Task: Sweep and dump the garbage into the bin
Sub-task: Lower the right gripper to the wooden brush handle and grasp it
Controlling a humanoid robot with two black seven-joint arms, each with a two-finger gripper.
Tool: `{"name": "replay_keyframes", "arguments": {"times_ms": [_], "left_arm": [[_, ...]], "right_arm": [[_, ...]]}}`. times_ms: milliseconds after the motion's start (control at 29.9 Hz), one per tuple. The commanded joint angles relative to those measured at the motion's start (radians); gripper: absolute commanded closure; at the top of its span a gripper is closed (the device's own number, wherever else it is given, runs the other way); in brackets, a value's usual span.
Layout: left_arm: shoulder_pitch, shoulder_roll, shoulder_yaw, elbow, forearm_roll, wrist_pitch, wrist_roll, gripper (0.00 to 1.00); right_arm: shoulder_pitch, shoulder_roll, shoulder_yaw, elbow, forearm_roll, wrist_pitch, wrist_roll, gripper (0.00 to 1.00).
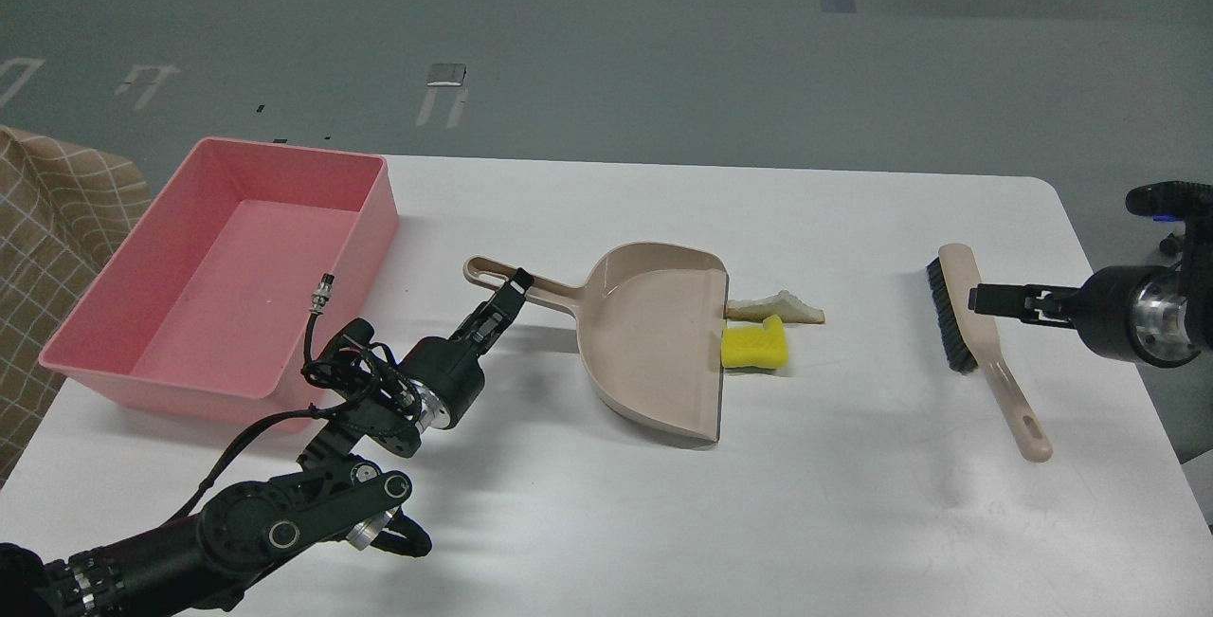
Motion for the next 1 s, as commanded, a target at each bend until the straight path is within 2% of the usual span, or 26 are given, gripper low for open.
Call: {"name": "replay_keyframes", "arguments": {"times_ms": [0, 435, 635, 769, 970], "left_arm": [[0.0, 0.0, 0.0, 0.001, 0.0, 0.0, 0.0, 0.85], [0.004, 0.0, 0.0, -0.001, 0.0, 0.0, -0.002, 0.85], [0.003, 0.0, 0.0, -0.001, 0.0, 0.0, 0.0, 0.85], [0.001, 0.0, 0.0, 0.001, 0.0, 0.0, 0.0, 0.85], [0.001, 0.0, 0.0, 0.001, 0.0, 0.0, 0.0, 0.85]], "right_arm": [[-0.04, -0.002, 0.001, 0.01, 0.0, 0.0, -0.001, 0.1], [-0.099, 0.01, -0.005, 0.014, -0.002, 0.0, -0.009, 0.1], [-0.102, 0.024, -0.006, 0.008, 0.0, 0.0, -0.009, 0.27], [-0.103, 0.022, -0.006, 0.01, 0.0, 0.0, -0.008, 0.47], [-0.104, 0.024, -0.006, 0.008, 0.0, 0.0, -0.008, 0.52]]}}
